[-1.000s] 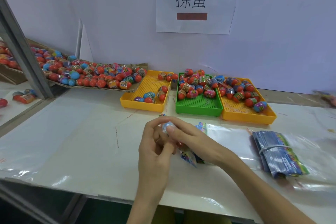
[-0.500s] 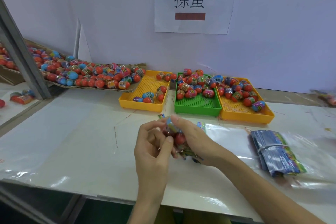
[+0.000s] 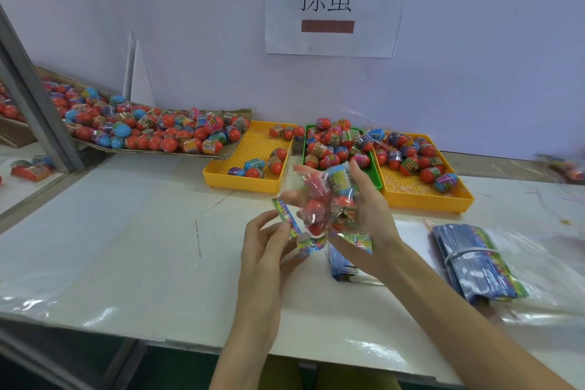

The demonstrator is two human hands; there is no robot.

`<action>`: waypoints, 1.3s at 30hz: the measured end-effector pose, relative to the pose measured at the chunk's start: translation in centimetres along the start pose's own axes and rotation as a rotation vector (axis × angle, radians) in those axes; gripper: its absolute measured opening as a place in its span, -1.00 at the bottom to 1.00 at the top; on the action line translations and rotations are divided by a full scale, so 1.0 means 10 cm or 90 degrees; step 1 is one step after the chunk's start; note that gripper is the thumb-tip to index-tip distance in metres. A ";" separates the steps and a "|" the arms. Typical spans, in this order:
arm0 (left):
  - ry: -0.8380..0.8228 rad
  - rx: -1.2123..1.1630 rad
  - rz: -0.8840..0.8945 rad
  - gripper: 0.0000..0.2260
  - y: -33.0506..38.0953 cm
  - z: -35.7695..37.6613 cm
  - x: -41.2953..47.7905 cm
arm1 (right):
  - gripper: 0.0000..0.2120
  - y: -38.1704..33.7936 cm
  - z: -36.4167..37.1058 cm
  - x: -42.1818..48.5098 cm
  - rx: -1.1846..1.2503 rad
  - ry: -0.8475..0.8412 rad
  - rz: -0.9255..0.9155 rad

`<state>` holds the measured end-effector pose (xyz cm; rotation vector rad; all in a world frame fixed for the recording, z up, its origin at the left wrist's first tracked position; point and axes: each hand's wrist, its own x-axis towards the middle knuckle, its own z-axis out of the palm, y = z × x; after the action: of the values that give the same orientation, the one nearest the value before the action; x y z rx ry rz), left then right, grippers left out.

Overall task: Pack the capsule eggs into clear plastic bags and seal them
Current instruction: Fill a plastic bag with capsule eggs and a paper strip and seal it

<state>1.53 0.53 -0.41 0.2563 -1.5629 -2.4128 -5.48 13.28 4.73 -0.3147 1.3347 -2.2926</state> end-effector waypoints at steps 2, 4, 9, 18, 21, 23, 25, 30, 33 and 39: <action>-0.057 -0.003 -0.059 -0.58 0.00 0.01 0.00 | -0.40 0.00 0.01 -0.02 -0.084 0.029 0.013; -0.093 0.057 -0.055 -0.52 0.02 0.03 -0.02 | -0.46 0.03 0.02 -0.02 -0.128 0.035 0.025; -0.014 0.039 0.024 -0.64 0.00 -0.02 -0.03 | -0.46 0.09 -0.01 0.06 -0.159 0.006 -0.044; 0.057 -0.010 0.038 -0.71 0.03 -0.02 -0.05 | -0.85 -0.11 -0.29 0.14 -0.320 0.029 -0.145; 0.108 -0.083 0.042 -0.86 0.04 -0.06 -0.04 | -0.75 -0.18 -0.33 0.16 -0.157 0.079 -0.145; 0.137 -0.131 0.039 -0.87 0.06 -0.07 -0.03 | -0.76 -0.24 -0.40 0.16 -0.148 0.082 -0.143; 0.164 -0.152 0.037 -0.86 0.07 -0.07 -0.03 | -0.85 -0.31 -0.47 0.11 -0.250 0.028 -0.101; 0.187 -0.167 0.040 -0.81 0.08 -0.08 0.00 | -0.86 -0.51 -0.64 0.06 -0.273 0.032 -0.122; 0.178 -0.182 0.036 -0.81 0.08 -0.09 0.00 | -0.81 -0.77 -0.91 -0.06 0.207 0.270 -0.390; 0.185 -0.173 0.037 -0.80 0.07 -0.05 0.02 | -0.75 -0.76 -1.13 -0.11 0.260 0.464 -0.328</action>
<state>1.50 -0.21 0.01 0.4746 -1.0916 -2.3787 -11.37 25.56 5.71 0.4056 1.1067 -3.2315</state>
